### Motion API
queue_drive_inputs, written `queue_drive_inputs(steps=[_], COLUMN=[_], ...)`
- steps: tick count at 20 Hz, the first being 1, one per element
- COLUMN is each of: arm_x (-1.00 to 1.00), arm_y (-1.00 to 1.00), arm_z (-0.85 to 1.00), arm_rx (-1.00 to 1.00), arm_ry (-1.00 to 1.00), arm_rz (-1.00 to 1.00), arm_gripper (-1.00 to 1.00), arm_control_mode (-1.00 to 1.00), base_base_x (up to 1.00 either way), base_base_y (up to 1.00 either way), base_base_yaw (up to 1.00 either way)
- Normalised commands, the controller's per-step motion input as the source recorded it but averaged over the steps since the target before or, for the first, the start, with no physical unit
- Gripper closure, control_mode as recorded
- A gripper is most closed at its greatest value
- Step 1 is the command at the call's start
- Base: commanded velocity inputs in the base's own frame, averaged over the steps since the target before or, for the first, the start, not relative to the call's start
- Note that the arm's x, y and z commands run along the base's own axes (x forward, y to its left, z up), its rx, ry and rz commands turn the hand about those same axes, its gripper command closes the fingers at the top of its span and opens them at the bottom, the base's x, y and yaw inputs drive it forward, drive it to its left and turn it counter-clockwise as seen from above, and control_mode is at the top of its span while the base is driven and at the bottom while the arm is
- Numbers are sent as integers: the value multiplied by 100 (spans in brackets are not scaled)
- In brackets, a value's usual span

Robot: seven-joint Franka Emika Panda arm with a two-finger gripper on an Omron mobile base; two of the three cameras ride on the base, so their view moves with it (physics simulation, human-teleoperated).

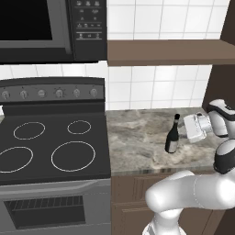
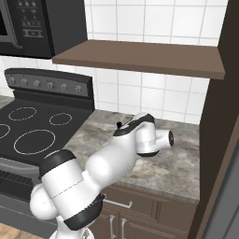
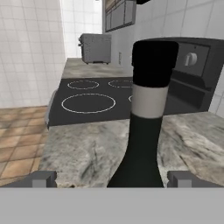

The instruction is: There is a wine glass and glass cup on the dining counter. Place the wine bottle next to the wine glass and the juice bottle next to the glass cup.

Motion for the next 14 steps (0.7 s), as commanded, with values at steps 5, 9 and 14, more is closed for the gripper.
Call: queue_drive_inputs(steps=[5, 9, 14], arm_x=[20, 13, 12], arm_y=[0, 0, 0], arm_z=[-4, 0, -4], arm_rx=[0, 0, 0], arm_ry=[2, 0, 1], arm_rz=[0, 0, -1], arm_gripper=[-100, -100, -100], arm_control_mode=[-100, -100, -100], base_base_x=[0, 0, 0], base_base_y=[0, 0, 0], base_base_yaw=[0, 0, 0])
